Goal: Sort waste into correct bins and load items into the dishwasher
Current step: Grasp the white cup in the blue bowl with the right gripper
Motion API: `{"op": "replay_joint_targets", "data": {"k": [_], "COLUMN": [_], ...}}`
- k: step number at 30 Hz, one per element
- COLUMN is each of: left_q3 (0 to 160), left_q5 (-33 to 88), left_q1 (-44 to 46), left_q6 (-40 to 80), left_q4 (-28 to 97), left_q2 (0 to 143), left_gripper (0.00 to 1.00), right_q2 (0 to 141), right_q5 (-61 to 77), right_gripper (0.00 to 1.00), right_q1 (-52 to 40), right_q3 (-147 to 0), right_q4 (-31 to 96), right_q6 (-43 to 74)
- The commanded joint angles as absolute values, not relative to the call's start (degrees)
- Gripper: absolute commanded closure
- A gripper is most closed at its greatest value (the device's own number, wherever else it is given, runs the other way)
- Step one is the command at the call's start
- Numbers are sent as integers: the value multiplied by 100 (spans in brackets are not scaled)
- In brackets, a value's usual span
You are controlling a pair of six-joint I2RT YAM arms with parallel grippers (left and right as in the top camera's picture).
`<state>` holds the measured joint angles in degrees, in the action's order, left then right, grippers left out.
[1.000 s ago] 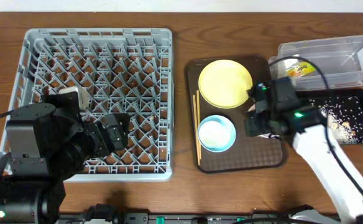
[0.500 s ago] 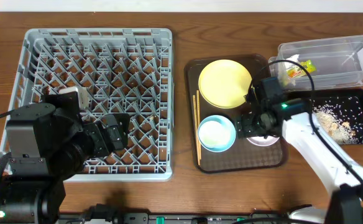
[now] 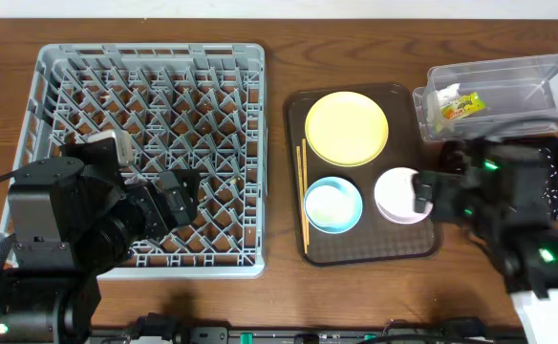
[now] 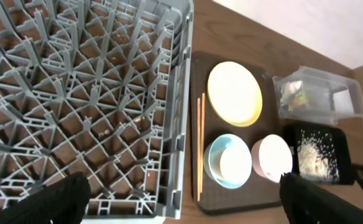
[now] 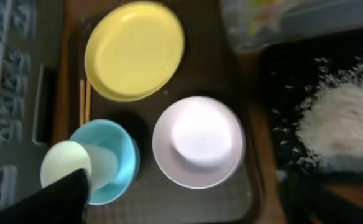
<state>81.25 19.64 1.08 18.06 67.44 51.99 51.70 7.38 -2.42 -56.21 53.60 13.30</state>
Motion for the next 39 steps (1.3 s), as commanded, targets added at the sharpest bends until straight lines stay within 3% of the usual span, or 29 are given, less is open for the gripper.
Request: {"op": "replay_joint_targets", "data": {"k": [1,5,12,17,23,29,34,39], "left_q3": [8171,8171,8171,8171,8171,8171,8171,8169], "left_q5": [1754,1747,2167,2180,2180,2180,2180,2182], "left_q1": [99,102,102,102,102,102,102,102], "left_q6": [1920,1920,1916,1894,1892,1892,1894,1872], "left_q4": [6713,6729,6956,7251,7369,7369,7373,7369], "left_q2": [5212,5242,5242,5240,5242,5242,5242,5260], "left_gripper": [2,2,2,2,2,2,2,2], "right_q2": [5063,5323,6593,7603,8597,8943,8941,8768], "right_q5": [1874,2801,2539,2239,2075,2080,1555,2097], "right_gripper": [19,37,42,50,68,74,99,99], "right_q1": [32,-261,-1697,-2244,-2351,-2370,-2362,-2180], "right_q3": [-5708,-5697,-5693,-5695,-5695,-5695,-5699,-6080], "right_q4": [5570,5876,5406,4807,4554,4364,4541,4678], "right_q6": [738,703,1111,1500,1544,1542,1544,1494]}}
